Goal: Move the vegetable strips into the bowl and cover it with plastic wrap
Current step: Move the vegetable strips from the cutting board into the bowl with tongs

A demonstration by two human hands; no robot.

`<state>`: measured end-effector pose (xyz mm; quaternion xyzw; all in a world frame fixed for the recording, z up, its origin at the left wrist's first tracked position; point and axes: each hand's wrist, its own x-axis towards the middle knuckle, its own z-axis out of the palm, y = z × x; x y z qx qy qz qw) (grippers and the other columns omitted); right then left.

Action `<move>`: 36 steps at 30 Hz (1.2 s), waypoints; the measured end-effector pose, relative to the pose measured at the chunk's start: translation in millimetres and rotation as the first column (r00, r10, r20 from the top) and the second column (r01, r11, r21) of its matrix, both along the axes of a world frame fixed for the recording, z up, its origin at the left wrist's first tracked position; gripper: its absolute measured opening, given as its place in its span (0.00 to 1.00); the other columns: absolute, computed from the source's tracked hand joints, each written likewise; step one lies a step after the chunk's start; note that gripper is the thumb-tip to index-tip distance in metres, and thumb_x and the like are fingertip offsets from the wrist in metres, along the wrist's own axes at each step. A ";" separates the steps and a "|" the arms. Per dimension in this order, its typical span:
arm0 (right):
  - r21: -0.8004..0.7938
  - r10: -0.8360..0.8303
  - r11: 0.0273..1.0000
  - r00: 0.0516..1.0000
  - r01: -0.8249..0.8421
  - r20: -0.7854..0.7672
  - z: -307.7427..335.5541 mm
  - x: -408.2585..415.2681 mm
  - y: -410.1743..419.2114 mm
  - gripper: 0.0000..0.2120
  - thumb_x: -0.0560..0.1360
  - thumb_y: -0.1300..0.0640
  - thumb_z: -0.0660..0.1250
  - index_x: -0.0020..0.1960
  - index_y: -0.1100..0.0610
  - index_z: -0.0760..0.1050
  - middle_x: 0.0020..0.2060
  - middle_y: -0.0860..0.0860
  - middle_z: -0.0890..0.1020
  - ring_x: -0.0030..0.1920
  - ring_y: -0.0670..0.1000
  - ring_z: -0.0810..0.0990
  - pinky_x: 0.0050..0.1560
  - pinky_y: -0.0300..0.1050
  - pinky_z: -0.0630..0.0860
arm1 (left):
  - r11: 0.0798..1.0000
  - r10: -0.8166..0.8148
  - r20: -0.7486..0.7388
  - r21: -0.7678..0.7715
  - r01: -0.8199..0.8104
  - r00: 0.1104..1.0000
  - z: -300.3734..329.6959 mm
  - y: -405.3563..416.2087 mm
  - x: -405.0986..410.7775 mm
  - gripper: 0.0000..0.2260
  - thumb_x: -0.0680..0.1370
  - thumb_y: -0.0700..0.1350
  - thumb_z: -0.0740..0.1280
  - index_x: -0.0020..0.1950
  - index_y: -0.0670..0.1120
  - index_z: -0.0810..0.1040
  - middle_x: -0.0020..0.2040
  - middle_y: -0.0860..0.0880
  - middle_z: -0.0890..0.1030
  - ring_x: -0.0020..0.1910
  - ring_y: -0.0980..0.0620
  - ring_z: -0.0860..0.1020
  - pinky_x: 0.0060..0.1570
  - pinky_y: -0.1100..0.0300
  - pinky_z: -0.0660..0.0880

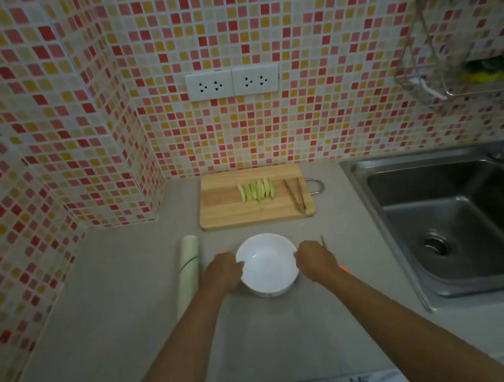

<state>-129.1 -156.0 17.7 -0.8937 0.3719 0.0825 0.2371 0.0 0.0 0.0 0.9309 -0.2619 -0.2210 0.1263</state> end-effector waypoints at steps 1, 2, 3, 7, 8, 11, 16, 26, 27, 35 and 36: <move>0.001 -0.025 1.000 1.000 0.025 0.005 -2.9 0.1 1.2 0.15 0.80 0.56 0.57 0.58 0.64 0.75 0.59 0.62 0.79 0.60 0.61 0.77 0.56 0.48 0.74 | 1.000 0.005 -0.015 -0.015 -0.005 1.000 -2.3 1.2 -1.0 0.18 0.81 0.50 0.57 0.61 0.37 0.75 0.62 0.38 0.78 0.59 0.39 0.77 0.54 0.54 0.73; 0.009 -0.061 0.998 0.998 0.061 0.029 -2.4 0.1 2.8 0.15 0.80 0.57 0.57 0.57 0.65 0.75 0.58 0.62 0.79 0.59 0.61 0.78 0.55 0.48 0.74 | 0.998 0.029 -0.030 -0.053 -0.030 0.999 -4.1 2.1 -0.8 0.17 0.81 0.48 0.57 0.60 0.36 0.75 0.61 0.37 0.78 0.59 0.39 0.77 0.54 0.54 0.73; 0.020 -0.081 0.997 0.996 0.080 0.041 -3.6 0.2 4.6 0.14 0.80 0.58 0.56 0.56 0.66 0.75 0.57 0.63 0.80 0.58 0.61 0.79 0.55 0.48 0.74 | 0.995 0.046 -0.038 -0.085 -0.049 0.998 -8.1 2.3 -1.1 0.17 0.81 0.47 0.58 0.58 0.36 0.76 0.60 0.36 0.78 0.58 0.38 0.77 0.53 0.54 0.73; 0.151 -0.167 0.977 0.983 0.153 0.078 2.5 8.6 4.2 0.13 0.78 0.63 0.55 0.54 0.69 0.75 0.52 0.67 0.81 0.53 0.64 0.81 0.53 0.52 0.79 | 0.986 0.069 -0.040 -0.148 -0.074 0.997 -10.2 -2.6 4.4 0.16 0.81 0.45 0.57 0.56 0.35 0.77 0.58 0.35 0.79 0.56 0.38 0.78 0.48 0.55 0.72; 0.196 -0.189 0.966 0.978 0.169 0.089 6.4 11.3 2.5 0.14 0.77 0.63 0.55 0.54 0.70 0.75 0.51 0.67 0.80 0.52 0.65 0.81 0.53 0.54 0.79 | 0.985 0.069 -0.032 -0.154 -0.073 0.997 -6.7 -4.0 6.9 0.16 0.81 0.45 0.57 0.56 0.35 0.77 0.58 0.35 0.79 0.57 0.38 0.77 0.49 0.55 0.72; 0.215 -0.234 0.955 0.965 0.206 0.114 11.9 25.1 -5.4 0.12 0.76 0.66 0.56 0.53 0.71 0.75 0.51 0.68 0.80 0.52 0.66 0.81 0.52 0.54 0.79 | 0.980 0.059 -0.033 -0.190 -0.064 0.998 -1.2 -13.3 20.5 0.16 0.81 0.45 0.57 0.58 0.35 0.76 0.59 0.35 0.79 0.57 0.38 0.77 0.52 0.53 0.73; 0.175 -0.234 0.962 0.965 0.211 0.121 12.4 47.4 -17.4 0.10 0.75 0.67 0.57 0.48 0.69 0.76 0.48 0.68 0.82 0.48 0.66 0.82 0.48 0.56 0.80 | 0.978 0.049 -0.035 -0.201 -0.055 0.998 4.6 -30.3 42.5 0.16 0.81 0.44 0.57 0.63 0.37 0.75 0.63 0.37 0.77 0.61 0.39 0.75 0.56 0.52 0.71; 0.215 -0.228 0.956 0.967 0.201 0.111 -3.0 70.4 -40.8 0.11 0.75 0.66 0.55 0.43 0.68 0.76 0.41 0.67 0.82 0.38 0.65 0.83 0.36 0.47 0.78 | 0.954 0.111 -0.067 -0.274 -0.125 0.992 -8.5 -45.4 59.1 0.16 0.81 0.44 0.56 0.56 0.36 0.78 0.57 0.36 0.80 0.56 0.38 0.77 0.50 0.54 0.71; 0.213 -0.223 0.957 0.968 0.195 0.114 -3.6 71.6 -42.6 0.11 0.74 0.66 0.55 0.39 0.67 0.74 0.41 0.67 0.82 0.38 0.65 0.83 0.34 0.46 0.76 | 0.950 0.120 -0.067 -0.281 -0.134 0.991 -9.5 -46.9 59.8 0.16 0.81 0.44 0.56 0.56 0.36 0.79 0.56 0.36 0.80 0.55 0.39 0.78 0.49 0.55 0.70; -0.104 -0.177 0.977 0.980 0.187 0.093 -8.8 86.4 -76.5 0.23 0.79 0.44 0.56 0.50 0.63 0.79 0.48 0.61 0.83 0.50 0.62 0.81 0.46 0.47 0.74 | 0.916 0.131 -0.055 -0.374 -0.142 0.990 -23.6 -41.7 61.3 0.15 0.81 0.45 0.56 0.60 0.42 0.79 0.56 0.41 0.82 0.53 0.43 0.78 0.46 0.59 0.68; -0.165 -0.186 0.966 0.978 0.201 0.098 -7.2 93.4 -86.0 0.24 0.78 0.43 0.56 0.52 0.63 0.78 0.50 0.60 0.82 0.51 0.62 0.81 0.47 0.48 0.74 | 0.919 0.131 -0.053 -0.367 -0.142 0.990 -24.8 -41.5 62.5 0.16 0.81 0.47 0.56 0.59 0.43 0.80 0.55 0.42 0.82 0.53 0.43 0.79 0.46 0.59 0.68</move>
